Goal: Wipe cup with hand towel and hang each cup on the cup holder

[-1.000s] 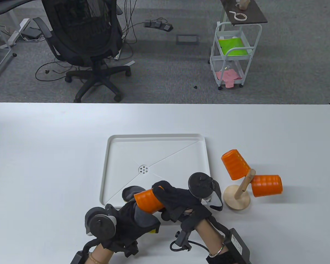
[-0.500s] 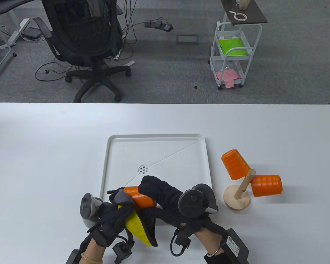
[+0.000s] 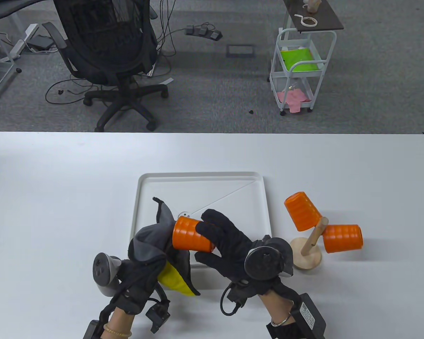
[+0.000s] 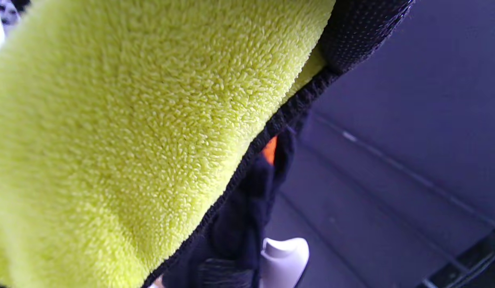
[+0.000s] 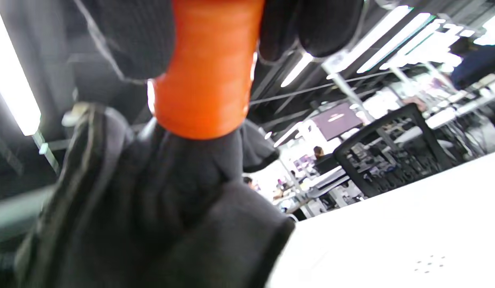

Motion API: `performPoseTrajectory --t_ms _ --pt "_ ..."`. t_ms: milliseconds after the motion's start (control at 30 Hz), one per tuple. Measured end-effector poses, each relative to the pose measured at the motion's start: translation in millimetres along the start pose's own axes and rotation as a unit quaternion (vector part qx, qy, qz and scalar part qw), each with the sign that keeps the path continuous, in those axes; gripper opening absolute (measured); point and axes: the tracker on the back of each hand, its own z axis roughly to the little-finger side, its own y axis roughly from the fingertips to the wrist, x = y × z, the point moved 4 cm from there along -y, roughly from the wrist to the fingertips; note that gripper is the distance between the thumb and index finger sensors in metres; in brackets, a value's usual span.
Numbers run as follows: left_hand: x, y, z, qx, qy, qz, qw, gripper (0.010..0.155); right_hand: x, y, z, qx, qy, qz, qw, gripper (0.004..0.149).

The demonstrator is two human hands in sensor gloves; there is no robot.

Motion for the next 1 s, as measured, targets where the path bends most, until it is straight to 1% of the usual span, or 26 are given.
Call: performPoseTrajectory --t_ms 67,133,167,233,300,333,400,467,500,600,800,867,967,1000 --pt "1 0 -1 0.005 0.001 0.0 1.0 0.073 -2 0 -2 -0.001 0.008 -0.001 1.0 0.074" --pt "2 1 1 0.006 0.034 -0.001 0.999 0.074 -10 0 -10 0.016 0.059 -0.012 0.998 0.075" --pt "2 1 2 0.005 0.044 -0.002 0.999 0.075 -12 0 -12 0.023 0.07 -0.016 0.997 0.075" --pt "4 2 6 -0.003 0.111 -0.014 0.994 0.077 -27 0 -26 0.067 0.11 -0.046 0.991 0.074" --pt "4 3 10 -0.015 0.144 -0.022 0.989 0.079 -36 1 -35 0.095 0.132 -0.059 0.985 0.073" --pt "4 4 12 -0.021 0.151 -0.027 0.988 0.08 -39 1 -37 0.101 0.14 -0.062 0.983 0.073" --pt "4 5 17 -0.036 0.167 -0.03 0.985 0.082 -50 4 -46 0.129 0.19 -0.071 0.971 0.074" --pt "4 7 24 -0.061 0.17 -0.037 0.983 0.082 -57 7 -55 0.15 0.246 -0.062 0.956 0.079" --pt "4 7 26 -0.068 0.17 -0.04 0.982 0.082 -58 7 -57 0.156 0.258 -0.061 0.952 0.081" --pt "6 8 31 -0.083 0.166 -0.041 0.982 0.077 -61 9 -63 0.166 0.272 -0.056 0.946 0.086" --pt "6 7 28 -0.075 0.142 -0.033 0.986 0.067 -60 7 -61 0.151 0.272 -0.048 0.949 0.087" --pt "6 7 25 -0.063 0.121 -0.033 0.99 0.065 -58 5 -56 0.134 0.253 -0.046 0.957 0.086" --pt "8 7 17 -0.035 0.06 -0.042 0.997 0.061 -53 1 -42 0.091 0.177 -0.049 0.979 0.084" --pt "9 8 13 -0.026 0.028 -0.051 0.998 0.059 -52 -1 -34 0.069 0.142 -0.056 0.986 0.084"
